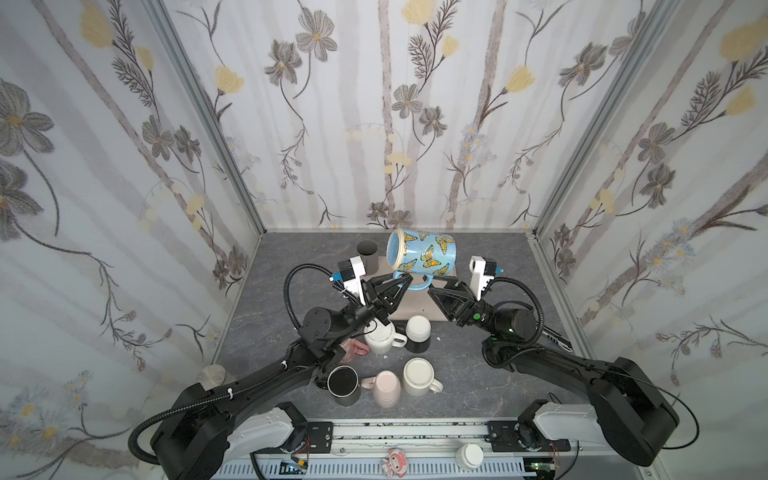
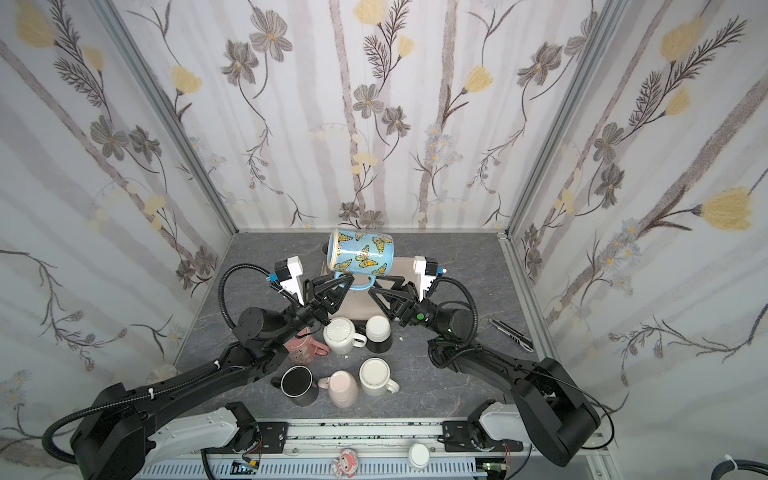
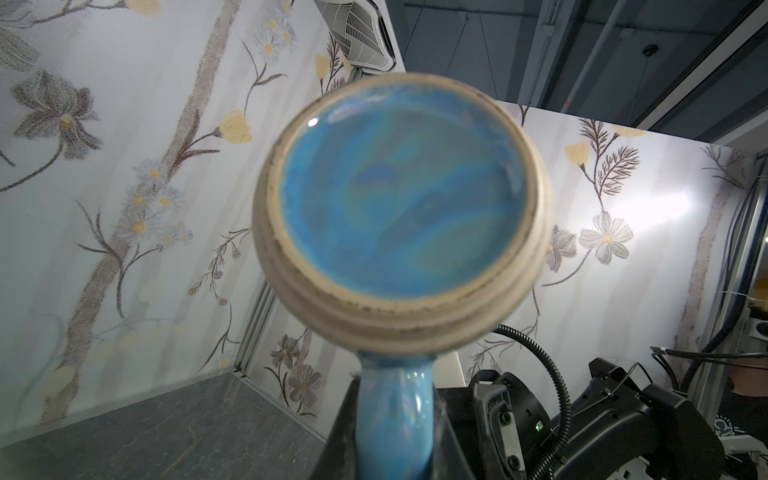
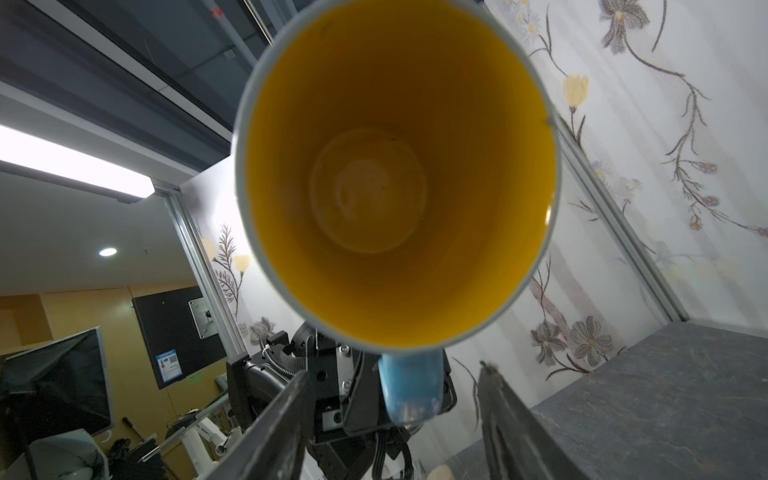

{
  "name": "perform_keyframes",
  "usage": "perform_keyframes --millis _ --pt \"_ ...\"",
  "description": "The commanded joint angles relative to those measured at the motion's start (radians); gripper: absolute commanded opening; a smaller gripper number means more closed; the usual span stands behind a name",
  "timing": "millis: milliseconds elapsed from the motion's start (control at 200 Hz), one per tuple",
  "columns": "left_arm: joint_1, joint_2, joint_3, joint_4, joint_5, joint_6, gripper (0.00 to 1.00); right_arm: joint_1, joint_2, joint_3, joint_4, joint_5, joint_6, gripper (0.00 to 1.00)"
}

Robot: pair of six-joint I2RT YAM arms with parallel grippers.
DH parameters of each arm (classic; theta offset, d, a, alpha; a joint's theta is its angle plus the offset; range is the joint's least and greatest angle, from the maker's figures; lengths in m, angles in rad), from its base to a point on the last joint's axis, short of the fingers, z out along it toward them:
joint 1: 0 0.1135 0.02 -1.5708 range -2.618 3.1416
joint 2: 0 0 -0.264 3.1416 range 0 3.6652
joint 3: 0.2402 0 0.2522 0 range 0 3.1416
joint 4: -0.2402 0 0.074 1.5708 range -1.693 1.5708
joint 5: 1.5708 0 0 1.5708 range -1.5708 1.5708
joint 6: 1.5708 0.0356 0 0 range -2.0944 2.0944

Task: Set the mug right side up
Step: 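Close the right gripper on the blue mug handle held by the left gripper, then carry the blue mug over the tray with the right gripper while the left gripper withdraws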

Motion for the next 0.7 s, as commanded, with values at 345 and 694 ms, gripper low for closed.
perform_keyframes --millis 345,694 --pt "0.000 0.026 0.032 0.153 -0.057 -0.026 0.00 0.041 0.041 0.084 0.105 0.086 0.004 0.34" --pt "-0.001 0.025 0.019 0.098 -0.105 -0.052 0.40 0.051 0.000 0.110 -0.052 0.150 -0.071 0.00"
